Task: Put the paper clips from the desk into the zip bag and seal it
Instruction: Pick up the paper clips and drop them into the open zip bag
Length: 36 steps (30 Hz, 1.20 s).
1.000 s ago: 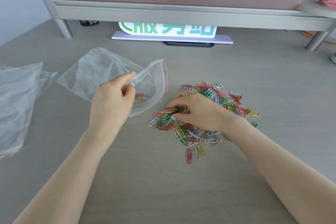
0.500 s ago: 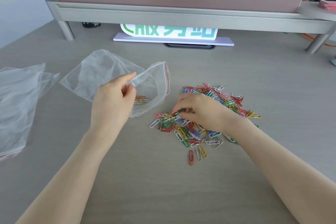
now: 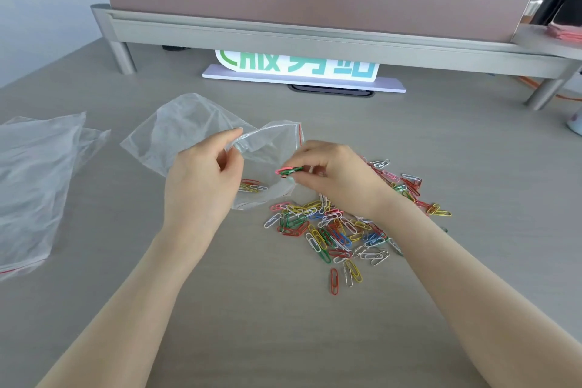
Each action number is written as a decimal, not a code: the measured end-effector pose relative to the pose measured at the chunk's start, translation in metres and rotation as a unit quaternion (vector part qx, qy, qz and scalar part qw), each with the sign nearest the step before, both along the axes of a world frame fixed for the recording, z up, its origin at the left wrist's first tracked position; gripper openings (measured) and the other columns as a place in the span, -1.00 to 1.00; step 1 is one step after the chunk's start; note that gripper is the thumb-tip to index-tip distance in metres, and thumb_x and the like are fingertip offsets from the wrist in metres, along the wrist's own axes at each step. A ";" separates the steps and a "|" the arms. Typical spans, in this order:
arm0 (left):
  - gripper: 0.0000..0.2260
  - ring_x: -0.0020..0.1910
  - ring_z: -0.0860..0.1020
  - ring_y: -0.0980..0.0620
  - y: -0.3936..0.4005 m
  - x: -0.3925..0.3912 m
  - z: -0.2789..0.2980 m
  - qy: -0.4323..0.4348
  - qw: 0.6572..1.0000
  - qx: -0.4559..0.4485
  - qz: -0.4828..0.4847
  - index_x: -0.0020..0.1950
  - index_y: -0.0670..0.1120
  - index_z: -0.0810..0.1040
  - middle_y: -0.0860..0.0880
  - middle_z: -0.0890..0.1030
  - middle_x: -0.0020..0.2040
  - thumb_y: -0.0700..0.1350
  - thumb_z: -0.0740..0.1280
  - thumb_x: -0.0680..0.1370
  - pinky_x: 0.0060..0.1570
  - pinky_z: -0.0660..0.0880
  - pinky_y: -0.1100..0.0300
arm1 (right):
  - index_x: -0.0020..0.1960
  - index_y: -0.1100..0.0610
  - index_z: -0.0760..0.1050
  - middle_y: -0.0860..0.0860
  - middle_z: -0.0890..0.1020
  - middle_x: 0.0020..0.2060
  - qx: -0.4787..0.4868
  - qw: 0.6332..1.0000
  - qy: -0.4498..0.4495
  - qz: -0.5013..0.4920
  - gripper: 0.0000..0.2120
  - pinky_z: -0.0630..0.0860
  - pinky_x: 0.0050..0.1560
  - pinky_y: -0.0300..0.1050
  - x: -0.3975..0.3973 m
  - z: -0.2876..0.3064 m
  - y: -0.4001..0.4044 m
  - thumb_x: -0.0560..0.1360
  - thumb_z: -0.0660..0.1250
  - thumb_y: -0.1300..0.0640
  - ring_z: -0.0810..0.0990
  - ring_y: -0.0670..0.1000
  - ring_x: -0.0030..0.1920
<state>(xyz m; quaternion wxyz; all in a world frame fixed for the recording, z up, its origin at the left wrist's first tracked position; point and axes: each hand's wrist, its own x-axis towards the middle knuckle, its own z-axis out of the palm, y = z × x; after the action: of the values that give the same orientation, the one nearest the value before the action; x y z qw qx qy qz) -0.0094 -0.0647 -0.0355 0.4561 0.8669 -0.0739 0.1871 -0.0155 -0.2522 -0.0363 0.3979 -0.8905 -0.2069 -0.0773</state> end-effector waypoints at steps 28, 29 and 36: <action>-0.63 -0.37 0.43 0.00 0.013 0.004 0.009 0.035 0.997 0.051 0.035 0.23 0.06 0.54 0.12 0.45 -0.40 -0.22 0.12 0.53 -0.27 0.32 0.17 | -0.03 0.05 0.61 -0.03 0.65 -0.07 -0.081 0.990 -0.009 -0.115 -0.81 0.52 -0.02 0.01 0.005 -0.003 0.033 0.50 0.23 0.17 0.58 0.01 -0.05; -0.62 -0.37 0.46 -0.02 0.017 0.005 0.011 0.033 0.998 0.040 0.044 0.23 0.06 0.54 0.10 0.49 -0.38 -0.22 0.11 0.53 -0.28 0.32 0.17 | -0.04 0.05 0.61 -0.03 0.64 -0.09 -0.083 0.989 -0.008 -0.122 -0.82 0.52 -0.03 0.01 -0.001 -0.006 0.027 0.50 0.23 0.17 0.58 0.01 -0.06; -0.65 -0.40 0.45 0.11 0.016 0.005 0.011 0.019 0.998 0.032 0.051 0.27 0.07 0.49 0.07 0.49 -0.35 -0.19 0.15 0.54 -0.37 0.30 0.31 | 0.10 -0.10 0.55 -0.11 0.49 0.05 -0.181 0.978 0.034 -0.094 -0.72 0.30 0.25 -0.03 -0.021 -0.018 0.006 0.42 0.33 -0.14 0.45 -0.04 0.10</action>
<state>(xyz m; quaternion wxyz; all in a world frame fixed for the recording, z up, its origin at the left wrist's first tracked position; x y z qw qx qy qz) -0.0042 -0.0485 -0.0246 0.4195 0.8871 -0.0272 0.1908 -0.0367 -0.2461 -0.0542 0.2275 -0.9654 -0.1192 -0.0452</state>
